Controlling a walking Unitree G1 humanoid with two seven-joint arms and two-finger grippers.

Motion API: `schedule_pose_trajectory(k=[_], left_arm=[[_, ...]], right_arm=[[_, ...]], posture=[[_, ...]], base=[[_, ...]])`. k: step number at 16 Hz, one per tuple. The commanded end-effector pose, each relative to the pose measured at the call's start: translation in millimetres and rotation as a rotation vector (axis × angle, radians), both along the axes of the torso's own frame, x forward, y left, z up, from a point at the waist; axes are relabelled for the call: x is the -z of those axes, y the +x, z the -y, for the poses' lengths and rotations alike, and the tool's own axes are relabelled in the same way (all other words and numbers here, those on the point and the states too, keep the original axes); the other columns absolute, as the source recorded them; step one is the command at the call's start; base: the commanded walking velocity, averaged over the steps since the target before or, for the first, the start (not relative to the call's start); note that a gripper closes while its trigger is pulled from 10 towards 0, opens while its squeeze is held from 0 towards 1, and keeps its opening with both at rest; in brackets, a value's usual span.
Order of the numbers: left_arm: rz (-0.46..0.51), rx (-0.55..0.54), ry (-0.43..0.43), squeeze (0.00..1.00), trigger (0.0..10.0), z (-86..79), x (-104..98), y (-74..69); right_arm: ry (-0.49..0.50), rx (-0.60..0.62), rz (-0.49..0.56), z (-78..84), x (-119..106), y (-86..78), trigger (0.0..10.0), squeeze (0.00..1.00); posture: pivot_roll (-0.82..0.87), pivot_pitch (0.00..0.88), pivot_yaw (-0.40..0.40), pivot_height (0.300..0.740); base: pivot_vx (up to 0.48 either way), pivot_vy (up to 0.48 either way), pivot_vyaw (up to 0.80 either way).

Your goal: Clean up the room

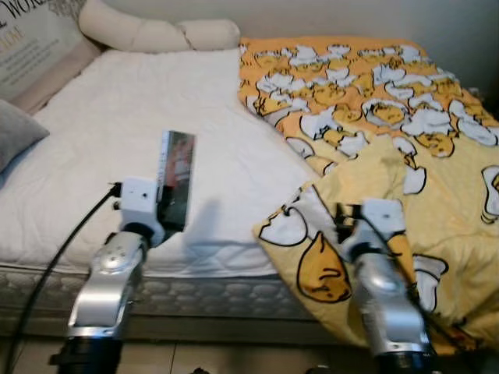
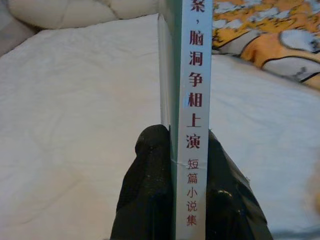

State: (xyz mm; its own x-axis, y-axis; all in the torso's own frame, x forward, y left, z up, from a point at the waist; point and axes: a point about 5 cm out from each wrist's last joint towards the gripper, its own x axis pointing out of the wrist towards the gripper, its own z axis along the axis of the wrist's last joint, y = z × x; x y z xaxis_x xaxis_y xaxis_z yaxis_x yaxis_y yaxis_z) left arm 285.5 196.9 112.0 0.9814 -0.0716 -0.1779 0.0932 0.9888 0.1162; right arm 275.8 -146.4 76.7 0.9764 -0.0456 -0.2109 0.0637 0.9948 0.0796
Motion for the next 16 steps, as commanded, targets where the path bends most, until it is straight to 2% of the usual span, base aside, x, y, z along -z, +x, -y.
schedule_pose_trajectory(k=[1,8,11,16], left_arm=[[0.042,0.012,-0.004,0.0,10.0,3.5,-9.0,2.8],[0.031,0.032,-0.007,0.0,10.0,7.2,-7.2,4.0],[0.034,0.035,-0.014,0.0,10.0,10.4,-9.0,5.7],[0.035,0.025,0.003,0.0,10.0,5.0,-9.8,3.9]], right_arm=[[-0.006,0.017,0.016,5.8,-4.6,1.6,10.0,0.0],[-0.001,0.043,0.019,10.8,-5.4,-2.9,10.0,0.0],[0.001,0.047,0.015,12.6,-5.0,-4.4,10.0,0.0],[0.017,0.039,0.009,5.5,-4.6,-1.3,10.0,0.0]], posture=[[-0.02,0.0,0.049,0.74],[-0.05,0.0,0.074,0.74],[-0.04,0.0,0.059,0.74],[-0.03,0.0,0.066,0.74]], base=[[0.0,0.352,0.0],[0.0,0.35,0.0],[0.0,0.349,0.0],[0.0,0.351,0.0]])
